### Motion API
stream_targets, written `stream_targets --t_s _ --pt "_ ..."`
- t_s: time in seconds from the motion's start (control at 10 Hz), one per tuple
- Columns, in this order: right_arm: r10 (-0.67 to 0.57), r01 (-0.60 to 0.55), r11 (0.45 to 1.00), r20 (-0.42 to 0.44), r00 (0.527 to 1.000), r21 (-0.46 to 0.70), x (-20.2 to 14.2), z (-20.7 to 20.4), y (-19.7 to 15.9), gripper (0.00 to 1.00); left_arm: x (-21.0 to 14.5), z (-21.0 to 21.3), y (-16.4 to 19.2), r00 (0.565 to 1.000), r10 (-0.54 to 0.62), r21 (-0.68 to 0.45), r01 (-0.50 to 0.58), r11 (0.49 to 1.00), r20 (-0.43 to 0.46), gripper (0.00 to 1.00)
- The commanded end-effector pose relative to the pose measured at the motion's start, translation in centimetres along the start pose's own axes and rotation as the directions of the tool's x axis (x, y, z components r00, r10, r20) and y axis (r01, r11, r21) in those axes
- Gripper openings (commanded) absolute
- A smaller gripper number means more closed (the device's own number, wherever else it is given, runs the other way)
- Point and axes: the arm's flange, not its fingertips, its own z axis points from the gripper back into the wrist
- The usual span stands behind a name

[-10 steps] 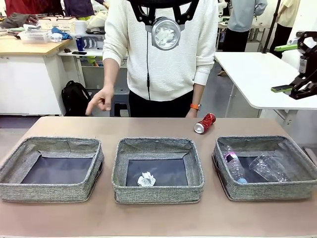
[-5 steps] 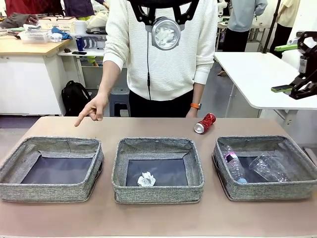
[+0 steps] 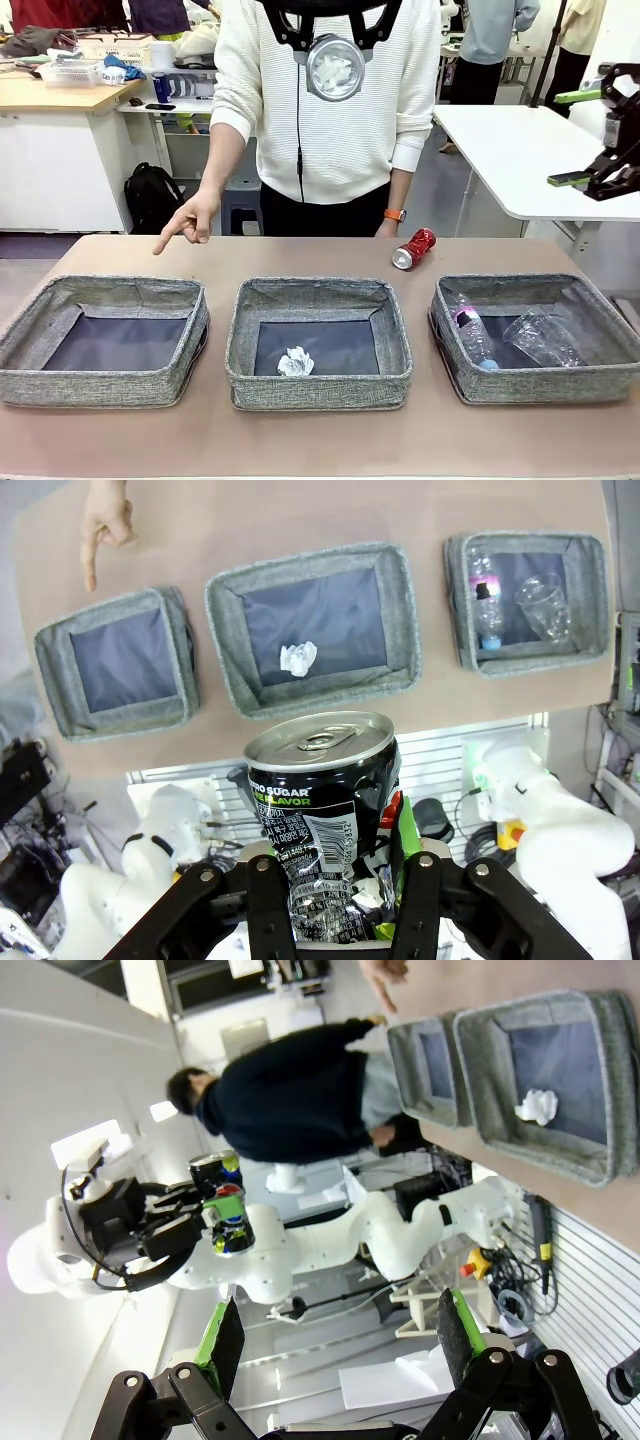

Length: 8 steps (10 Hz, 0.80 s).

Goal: Sort the waste into the appropriate baskets.
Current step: Place the picked waste into the Fabric basket indicated by the person.

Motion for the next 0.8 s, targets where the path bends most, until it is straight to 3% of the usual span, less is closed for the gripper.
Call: stream_targets --t_s 0.0,0.1,0.3,0.7 --pt "0.018 -0.018 1.000 -0.009 1.000 0.000 0.0 0.2 0.1 1.00 0.0 0.0 0.0 1.000 0.000 0.000 0.000 1.000 0.000 0.43" --pt "0.018 -0.018 1.000 -0.009 1.000 0.000 0.0 0.2 0.1 1.00 -0.3 -1.3 1.1 0.990 -0.142 -0.022 0.142 0.990 0.022 0.43" --pt "0.018 -0.018 1.000 -0.009 1.000 0.000 0.0 0.2 0.1 1.00 -1.4 -5.2 6.7 0.967 -0.252 0.062 0.249 0.967 0.040 0.43" --pt "0.018 -0.018 1.000 -0.009 1.000 0.000 0.0 0.2 0.1 1.00 -4.9 -12.6 20.2 0.959 -0.274 0.011 0.274 0.962 0.074 0.43"
